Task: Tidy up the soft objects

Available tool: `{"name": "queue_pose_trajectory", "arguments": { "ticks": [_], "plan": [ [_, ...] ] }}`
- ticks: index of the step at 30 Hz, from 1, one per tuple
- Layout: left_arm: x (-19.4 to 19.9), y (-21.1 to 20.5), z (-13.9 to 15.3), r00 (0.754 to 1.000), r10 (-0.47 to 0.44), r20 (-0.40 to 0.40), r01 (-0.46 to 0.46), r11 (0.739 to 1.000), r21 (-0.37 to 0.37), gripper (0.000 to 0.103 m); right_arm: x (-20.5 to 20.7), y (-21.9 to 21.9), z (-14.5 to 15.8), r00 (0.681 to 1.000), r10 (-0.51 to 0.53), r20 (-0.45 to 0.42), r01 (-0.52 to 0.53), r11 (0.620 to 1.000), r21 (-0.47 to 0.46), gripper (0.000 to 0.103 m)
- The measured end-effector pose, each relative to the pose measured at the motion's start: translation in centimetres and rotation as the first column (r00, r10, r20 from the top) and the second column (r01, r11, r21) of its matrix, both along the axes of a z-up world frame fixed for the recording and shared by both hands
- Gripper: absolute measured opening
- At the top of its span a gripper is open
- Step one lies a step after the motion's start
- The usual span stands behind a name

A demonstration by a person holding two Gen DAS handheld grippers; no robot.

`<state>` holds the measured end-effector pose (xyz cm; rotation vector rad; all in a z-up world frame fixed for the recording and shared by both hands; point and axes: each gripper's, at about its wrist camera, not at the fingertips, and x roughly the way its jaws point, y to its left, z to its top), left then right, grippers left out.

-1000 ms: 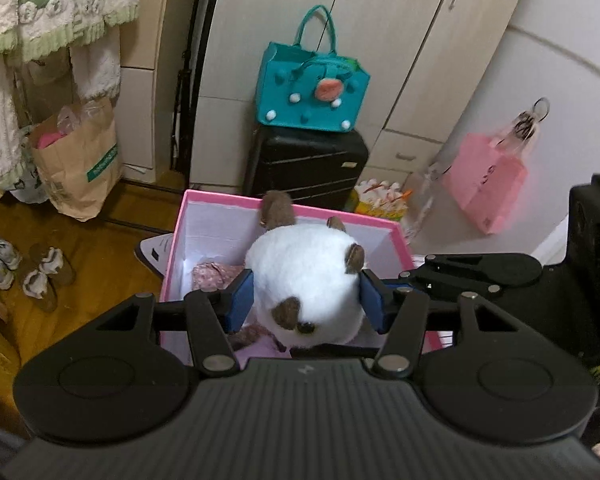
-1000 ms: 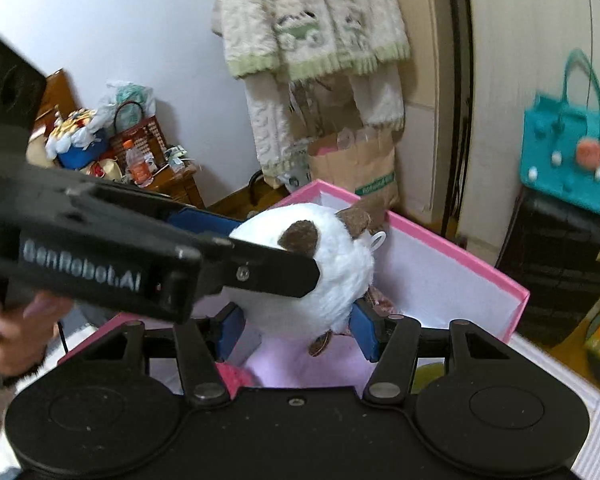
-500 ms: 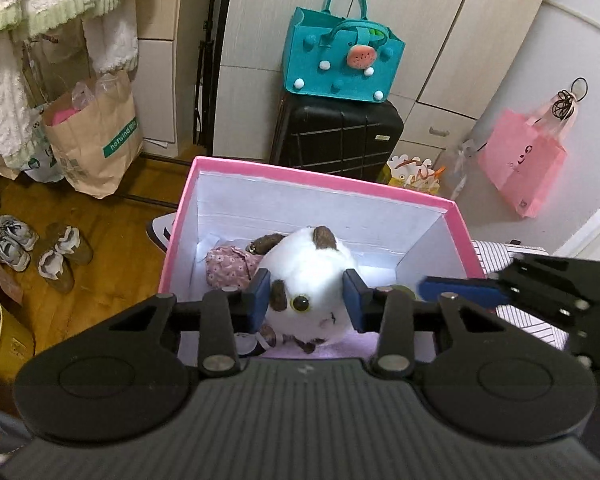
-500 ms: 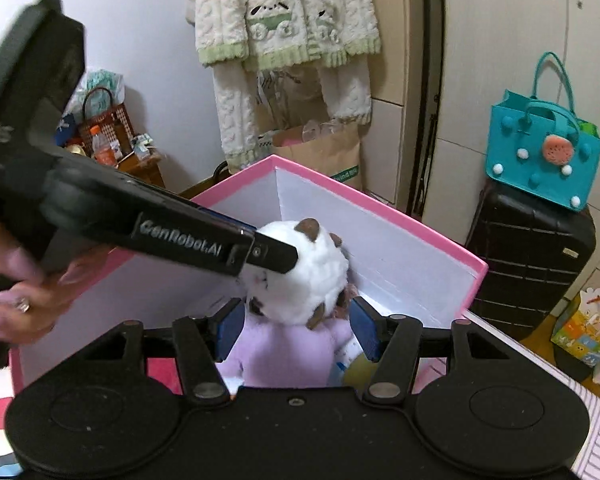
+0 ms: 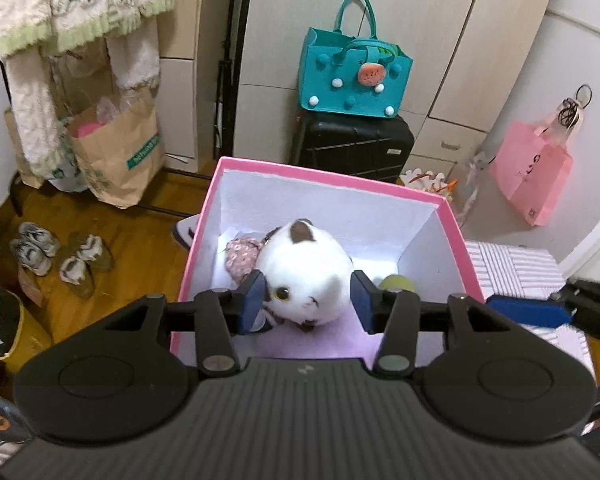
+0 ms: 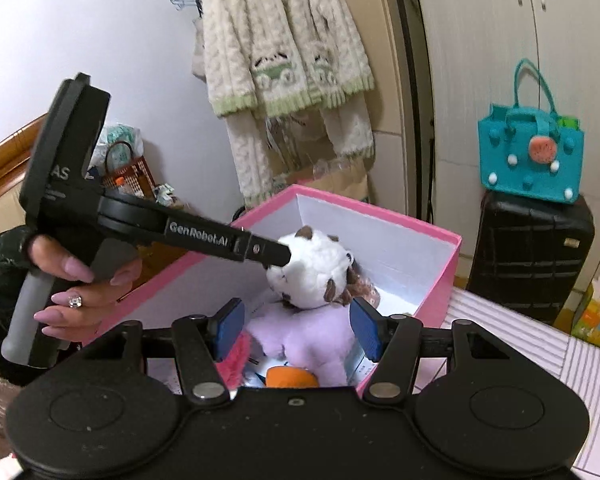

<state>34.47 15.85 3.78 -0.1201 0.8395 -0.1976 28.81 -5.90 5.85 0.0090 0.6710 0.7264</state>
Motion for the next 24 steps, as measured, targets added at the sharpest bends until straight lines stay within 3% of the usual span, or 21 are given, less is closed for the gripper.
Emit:
{"name": "queue_pose_trajectory", "arguments": {
  "ticks": [7,12,18,24],
  "plan": [
    [-3.8,-0.4,2.6,1.0,-0.004,0.013,0.003,0.996,0.084,0.064,-1.9,-0.9,1.6,0.998,-0.042,0.039,0.043,0.999,-0.008,0.066],
    [-6.9,-0.6,4.5,0.999,0.008,0.052,-0.014,0.993,0.117,0.089,-3.7,-2.0,2.2,0.997,-0.061,0.056,0.061,0.998,-0.003,0.068],
    [-11.0,-1.7,6.2,0.997,0.025,0.071,-0.04,0.975,0.218,0.098,-6.1,-3.2,2.8,0.993,-0.098,0.067,0.1,0.995,-0.027,0.07],
    [-15.8,-3.1,7.5,0.991,0.011,0.137,-0.046,0.966,0.255,0.103,-9.0,-4.6,3.9,0.985,-0.142,0.095,0.146,0.989,-0.034,0.073]
  ]
}}
